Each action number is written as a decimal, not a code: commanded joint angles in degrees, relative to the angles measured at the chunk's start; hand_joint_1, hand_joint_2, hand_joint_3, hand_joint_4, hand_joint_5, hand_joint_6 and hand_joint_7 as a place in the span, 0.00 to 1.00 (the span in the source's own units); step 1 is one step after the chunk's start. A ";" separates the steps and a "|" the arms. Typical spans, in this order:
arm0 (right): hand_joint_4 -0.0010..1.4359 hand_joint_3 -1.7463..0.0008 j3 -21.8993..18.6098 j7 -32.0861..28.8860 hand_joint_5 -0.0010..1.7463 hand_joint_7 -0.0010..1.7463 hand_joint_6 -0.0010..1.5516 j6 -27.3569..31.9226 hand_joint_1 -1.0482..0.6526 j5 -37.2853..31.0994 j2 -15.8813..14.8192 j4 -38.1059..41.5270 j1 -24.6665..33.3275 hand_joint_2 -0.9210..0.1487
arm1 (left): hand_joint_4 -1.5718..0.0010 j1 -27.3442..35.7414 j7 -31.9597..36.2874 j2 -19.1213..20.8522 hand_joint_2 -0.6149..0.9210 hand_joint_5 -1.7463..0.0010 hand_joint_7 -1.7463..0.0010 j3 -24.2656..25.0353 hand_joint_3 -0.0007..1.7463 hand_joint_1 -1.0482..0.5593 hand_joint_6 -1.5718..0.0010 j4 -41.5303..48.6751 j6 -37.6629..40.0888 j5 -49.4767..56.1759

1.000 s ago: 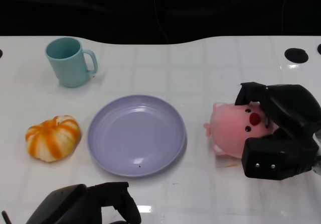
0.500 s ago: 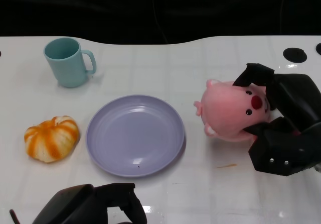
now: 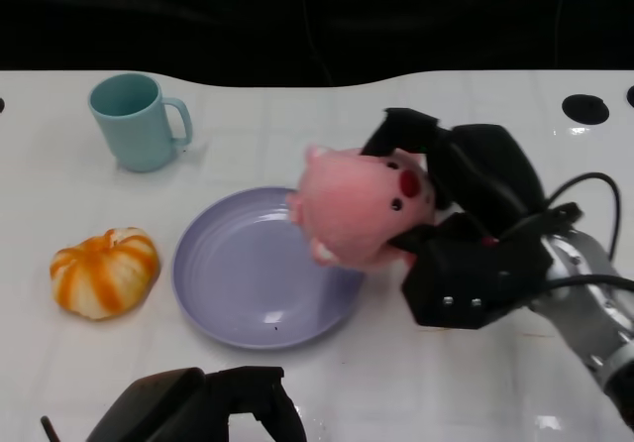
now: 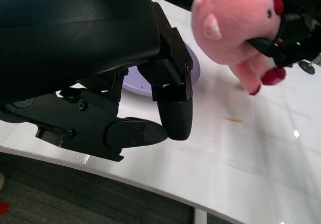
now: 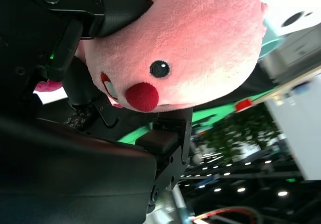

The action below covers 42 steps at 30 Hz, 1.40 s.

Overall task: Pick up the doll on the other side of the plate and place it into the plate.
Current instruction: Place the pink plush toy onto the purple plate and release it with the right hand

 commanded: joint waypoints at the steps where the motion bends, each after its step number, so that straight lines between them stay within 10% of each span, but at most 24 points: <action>1: 0.71 0.15 1.36 -1.00 1.00 1.00 0.49 0.73 0.51 -1.08 1.88 2.55 -2.82 0.66 | 0.57 0.06 0.64 -0.29 1.00 0.04 0.43 -0.28 0.22 0.50 0.53 0.05 0.21 0.83; 24: 0.67 0.35 8.91 -4.18 1.00 1.00 0.44 4.34 0.49 -5.88 13.63 17.02 -14.39 0.50 | 0.55 0.05 1.12 -0.95 1.00 0.10 0.48 -1.20 0.20 0.51 0.52 1.24 -1.35 4.05; 27: 0.57 0.48 9.04 -2.61 0.92 0.47 0.55 4.82 0.47 -5.46 14.01 16.54 -14.20 0.41 | 0.55 0.07 0.84 -1.09 1.00 0.10 0.48 -1.29 0.20 0.51 0.52 1.07 -1.16 4.33; 30: 0.34 0.73 10.02 1.80 0.41 0.09 0.41 6.80 0.38 -5.98 13.67 15.08 -14.34 0.19 | 0.55 0.19 0.63 -1.15 1.00 0.10 0.48 -1.19 0.20 0.51 0.52 0.85 -1.02 4.29; 33: 0.19 0.89 11.65 6.56 0.18 0.01 0.25 9.07 0.24 -7.35 12.86 13.08 -14.66 0.02 | 0.55 0.27 0.55 -1.16 1.00 0.10 0.49 -0.98 0.20 0.51 0.52 0.75 -1.03 4.35; 42: 0.09 0.92 13.17 15.18 0.17 0.00 0.19 13.72 0.16 -8.35 10.40 6.11 -13.36 0.00 | 0.55 -0.07 0.45 -0.74 1.00 0.10 0.49 -0.03 0.20 0.51 0.51 1.41 -1.77 3.88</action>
